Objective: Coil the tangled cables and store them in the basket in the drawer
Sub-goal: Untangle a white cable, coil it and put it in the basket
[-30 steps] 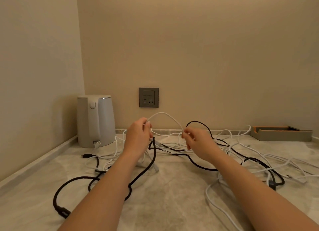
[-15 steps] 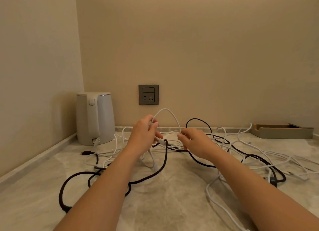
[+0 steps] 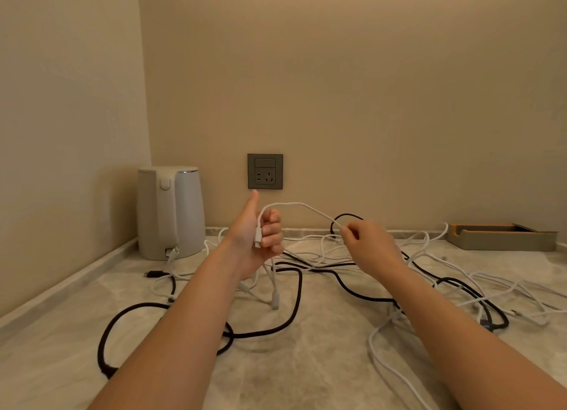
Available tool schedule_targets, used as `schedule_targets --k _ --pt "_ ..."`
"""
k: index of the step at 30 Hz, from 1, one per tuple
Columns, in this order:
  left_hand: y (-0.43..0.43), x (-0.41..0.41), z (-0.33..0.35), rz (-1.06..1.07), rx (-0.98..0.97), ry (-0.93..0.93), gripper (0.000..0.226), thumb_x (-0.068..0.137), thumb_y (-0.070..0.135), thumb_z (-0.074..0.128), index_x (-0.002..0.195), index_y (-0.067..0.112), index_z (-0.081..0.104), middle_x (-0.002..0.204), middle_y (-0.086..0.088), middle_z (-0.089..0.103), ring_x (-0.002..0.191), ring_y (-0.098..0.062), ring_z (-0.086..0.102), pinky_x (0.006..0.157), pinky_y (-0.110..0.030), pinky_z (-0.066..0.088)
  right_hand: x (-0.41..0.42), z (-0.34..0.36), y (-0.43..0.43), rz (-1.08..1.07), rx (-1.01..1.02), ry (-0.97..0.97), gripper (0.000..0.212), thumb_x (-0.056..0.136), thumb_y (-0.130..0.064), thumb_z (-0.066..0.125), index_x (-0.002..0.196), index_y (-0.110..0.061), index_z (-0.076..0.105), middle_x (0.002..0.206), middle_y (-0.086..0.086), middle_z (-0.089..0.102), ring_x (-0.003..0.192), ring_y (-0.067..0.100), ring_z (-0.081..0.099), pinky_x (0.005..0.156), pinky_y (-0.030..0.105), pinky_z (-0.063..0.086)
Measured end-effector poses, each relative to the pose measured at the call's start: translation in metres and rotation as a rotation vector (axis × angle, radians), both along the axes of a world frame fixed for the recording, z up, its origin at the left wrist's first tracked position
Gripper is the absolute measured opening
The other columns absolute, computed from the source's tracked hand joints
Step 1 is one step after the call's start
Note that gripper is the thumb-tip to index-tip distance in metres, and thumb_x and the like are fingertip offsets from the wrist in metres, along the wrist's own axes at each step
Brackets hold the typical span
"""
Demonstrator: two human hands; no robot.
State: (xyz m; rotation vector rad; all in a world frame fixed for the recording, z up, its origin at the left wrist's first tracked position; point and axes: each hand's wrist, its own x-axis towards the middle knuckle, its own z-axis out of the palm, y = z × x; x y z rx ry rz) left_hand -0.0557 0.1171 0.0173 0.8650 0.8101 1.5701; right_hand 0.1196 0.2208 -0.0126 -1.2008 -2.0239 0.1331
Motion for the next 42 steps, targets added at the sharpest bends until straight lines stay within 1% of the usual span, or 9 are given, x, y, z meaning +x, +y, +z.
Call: schedule_targets --k 3,7,12,15,22,29,33,37,42 --pt "-0.001 0.002 0.003 -0.012 0.096 -0.13 0.072 0.096 0.06 0.027 0.05 0.01 0.051 0.038 0.005 0.029 0.029 -0.007 0.027 0.036 -0.014 0.028 -0.005 0.002 -0.011 -0.028 0.035 -0.19 0.034 0.099 -0.029 0.04 0.069 -0.016 0.05 0.066 0.0 0.052 0.063 0.022 0.05 0.053 0.029 0.035" --pt "0.001 0.0 0.007 0.081 0.146 -0.201 0.04 0.101 0.031 0.034 0.067 0.013 0.046 0.044 0.006 0.032 0.033 -0.006 0.029 0.036 -0.015 0.029 -0.013 0.015 -0.036 0.052 0.185 -0.444 0.025 0.097 -0.026 0.041 0.085 -0.018 0.062 0.081 0.002 0.063 0.079 0.028 0.059 0.061 0.032 0.043" --pt "0.003 -0.005 0.003 0.251 0.083 0.024 0.04 0.104 0.033 0.032 0.073 0.013 0.047 0.051 0.002 0.049 0.04 -0.007 0.048 0.041 -0.018 0.045 -0.024 0.028 -0.073 0.471 0.043 -0.588 0.026 0.096 -0.03 0.047 0.09 -0.017 0.069 0.069 -0.007 0.056 0.071 0.018 0.053 0.064 0.03 0.042" --pt "0.003 0.0 -0.002 0.382 0.049 0.279 0.038 0.103 0.031 0.034 0.075 0.01 0.048 0.057 -0.004 0.056 0.04 -0.008 0.056 0.042 -0.02 0.048 -0.024 0.034 -0.082 0.65 -0.017 -0.463 0.023 0.094 -0.023 0.052 0.089 -0.015 0.073 0.056 -0.009 0.05 0.053 0.005 0.044 0.052 0.017 0.033" --pt "-0.001 0.016 -0.005 0.267 0.091 0.76 0.043 0.102 0.031 0.037 0.075 0.003 0.056 0.049 -0.002 0.06 0.045 -0.013 0.06 0.046 -0.019 0.051 -0.013 0.043 -0.071 0.727 0.039 -0.003 0.027 0.093 -0.018 0.057 0.072 -0.005 0.066 0.052 -0.004 0.041 0.047 0.005 0.031 0.048 0.018 0.026" --pt "-0.001 0.04 -0.003 -0.251 0.051 0.514 0.069 0.096 0.06 0.014 0.061 0.009 0.046 0.036 0.005 0.032 0.027 -0.005 0.024 0.033 -0.012 0.022 -0.006 0.043 -0.057 0.631 0.06 0.386 0.018 0.089 -0.016 0.063 0.076 -0.003 0.066 0.056 0.0 0.046 0.046 0.002 0.035 0.048 0.012 0.028" --pt "0.0 0.042 -0.007 -0.473 0.024 0.338 0.08 0.089 0.07 0.009 0.052 0.011 0.048 0.033 0.007 0.029 0.024 -0.002 0.022 0.032 -0.01 0.019 -0.009 0.036 -0.051 0.665 -0.081 0.52 0.01 0.086 -0.017 0.065 0.079 -0.011 0.061 0.063 0.001 0.049 0.056 0.002 0.044 0.056 0.015 0.037" --pt "0.001 0.038 -0.008 -0.563 0.071 0.258 0.071 0.088 0.064 0.023 0.051 0.011 0.05 0.031 0.008 0.03 0.023 0.0 0.024 0.03 -0.009 0.018 -0.015 0.02 -0.046 0.76 -0.518 0.567 0.028 0.083 -0.046 0.061 0.073 -0.02 0.068 0.075 0.013 0.05 0.071 0.023 0.044 0.065 0.034 0.037" --pt "0.001 0.036 -0.007 -0.415 0.15 0.133 0.052 0.092 0.04 0.035 0.051 0.012 0.05 0.033 0.007 0.031 0.024 -0.001 0.026 0.029 -0.013 0.025 -0.024 0.009 -0.049 0.731 -0.683 0.522 0.032 0.101 -0.022 0.043 0.074 -0.018 0.061 0.058 0.0 0.048 0.042 0.007 0.036 0.04 0.019 0.035"
